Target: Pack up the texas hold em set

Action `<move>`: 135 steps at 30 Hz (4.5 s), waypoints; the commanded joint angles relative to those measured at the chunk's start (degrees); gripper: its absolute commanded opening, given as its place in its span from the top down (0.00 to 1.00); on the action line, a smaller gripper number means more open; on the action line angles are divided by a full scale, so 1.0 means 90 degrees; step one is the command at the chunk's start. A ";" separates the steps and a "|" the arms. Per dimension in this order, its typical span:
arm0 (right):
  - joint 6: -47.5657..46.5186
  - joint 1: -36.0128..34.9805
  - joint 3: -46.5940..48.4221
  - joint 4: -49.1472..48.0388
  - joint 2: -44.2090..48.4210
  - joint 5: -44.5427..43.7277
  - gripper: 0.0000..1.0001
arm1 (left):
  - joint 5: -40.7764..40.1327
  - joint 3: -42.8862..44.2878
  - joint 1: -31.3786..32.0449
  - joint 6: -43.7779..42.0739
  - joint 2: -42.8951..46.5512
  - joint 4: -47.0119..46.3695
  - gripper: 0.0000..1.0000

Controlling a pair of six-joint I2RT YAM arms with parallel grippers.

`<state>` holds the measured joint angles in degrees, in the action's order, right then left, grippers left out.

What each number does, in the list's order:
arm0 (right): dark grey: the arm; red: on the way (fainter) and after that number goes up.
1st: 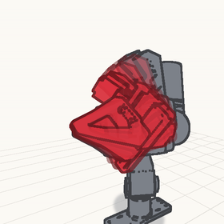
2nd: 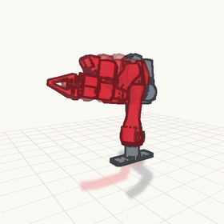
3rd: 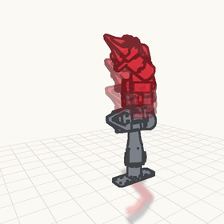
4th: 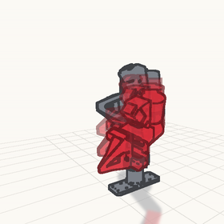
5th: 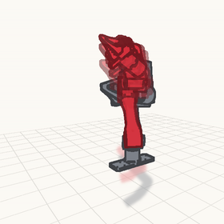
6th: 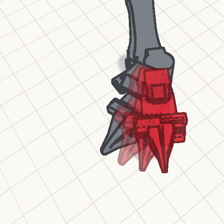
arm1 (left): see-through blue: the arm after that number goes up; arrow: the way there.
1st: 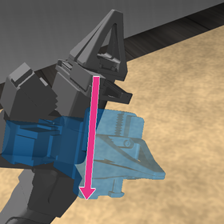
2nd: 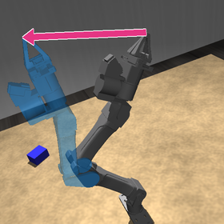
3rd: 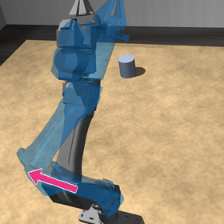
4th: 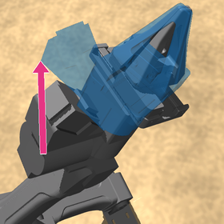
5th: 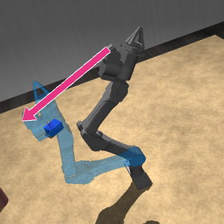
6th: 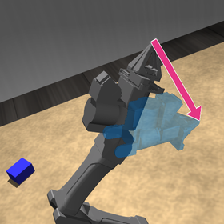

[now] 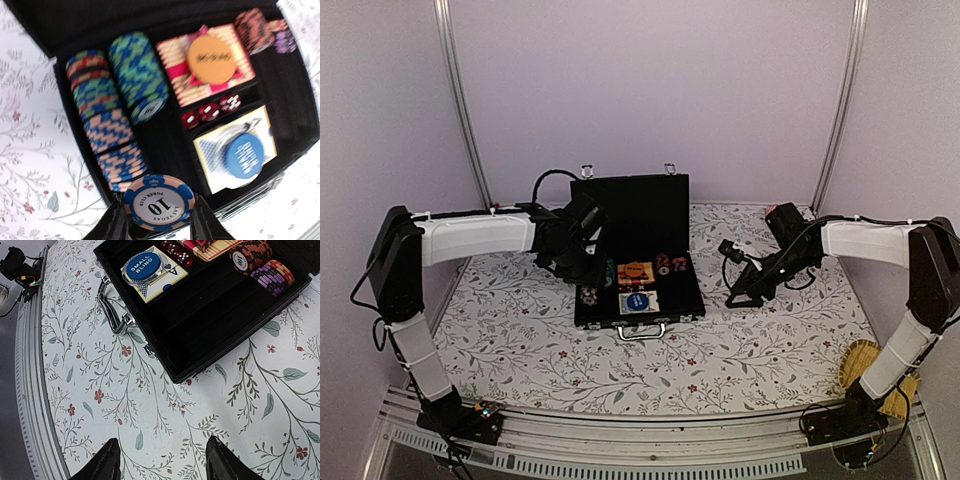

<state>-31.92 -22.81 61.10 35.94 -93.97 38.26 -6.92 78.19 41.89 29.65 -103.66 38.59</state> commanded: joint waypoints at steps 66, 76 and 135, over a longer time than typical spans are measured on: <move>0.0309 0.0039 0.1526 0.0226 -0.0095 -0.0789 0.40 | -0.0413 0.1147 -0.0954 -0.1039 0.1418 -0.0192 0.43; 0.1411 0.0192 0.3683 0.0088 -0.1015 -0.1268 0.37 | 0.1049 0.2039 -0.2780 0.0084 0.0680 -0.1322 0.41; 0.0642 -0.1718 0.0785 -0.0710 -0.0711 -0.1095 0.78 | 0.4079 -0.0609 -0.0344 0.0190 -0.0526 -0.3554 1.00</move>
<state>-27.83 -38.06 69.04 32.38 -96.64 32.05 29.50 71.90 37.23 28.84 -105.73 9.45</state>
